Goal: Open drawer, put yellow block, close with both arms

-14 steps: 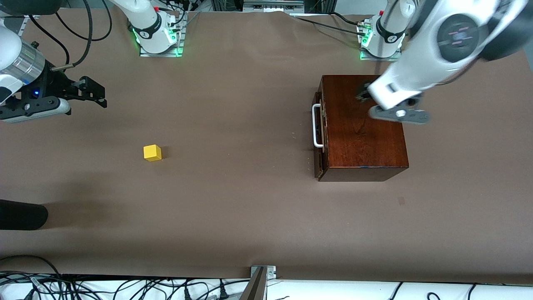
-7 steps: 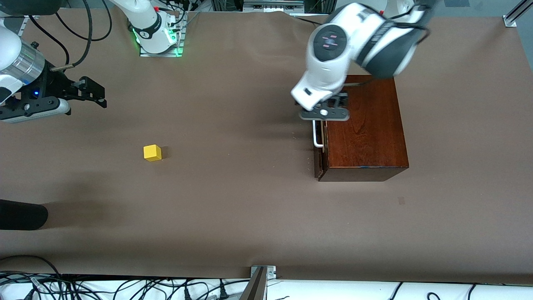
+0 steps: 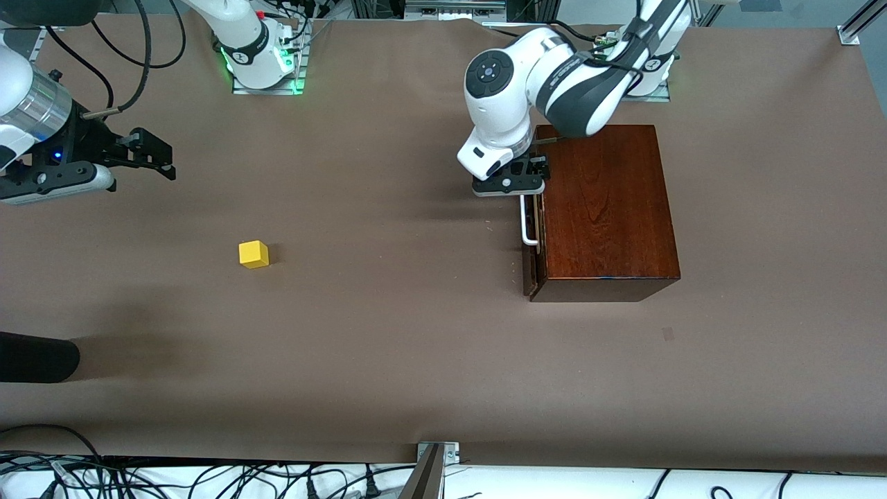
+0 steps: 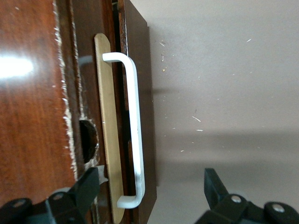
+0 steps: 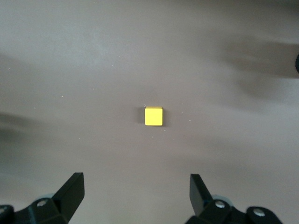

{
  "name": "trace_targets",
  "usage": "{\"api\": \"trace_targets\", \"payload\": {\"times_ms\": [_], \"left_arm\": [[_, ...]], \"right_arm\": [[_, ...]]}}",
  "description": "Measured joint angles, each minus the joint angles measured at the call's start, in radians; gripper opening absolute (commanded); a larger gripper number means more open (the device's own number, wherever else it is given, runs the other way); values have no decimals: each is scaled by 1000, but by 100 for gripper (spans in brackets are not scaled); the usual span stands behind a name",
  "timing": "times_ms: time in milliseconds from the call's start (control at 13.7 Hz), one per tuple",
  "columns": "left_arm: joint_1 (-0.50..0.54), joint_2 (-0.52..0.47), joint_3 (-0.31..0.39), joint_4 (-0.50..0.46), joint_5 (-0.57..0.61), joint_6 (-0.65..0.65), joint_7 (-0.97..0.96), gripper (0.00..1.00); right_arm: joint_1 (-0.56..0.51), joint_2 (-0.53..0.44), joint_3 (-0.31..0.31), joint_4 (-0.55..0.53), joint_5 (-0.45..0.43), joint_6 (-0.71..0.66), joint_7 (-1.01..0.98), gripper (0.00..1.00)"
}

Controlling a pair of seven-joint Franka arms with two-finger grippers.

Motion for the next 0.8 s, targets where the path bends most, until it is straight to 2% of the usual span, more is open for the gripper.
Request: {"api": "trace_targets", "payload": {"times_ms": [219,804], "left_arm": [[-32,45,0,-3,77,8,-74,100],[-35,127,4,-5,125,98,-85,100]], "right_arm": [[0,1,-2,0,0,1,0,100],[0,11,-2,0,0,13,0,100]]}}
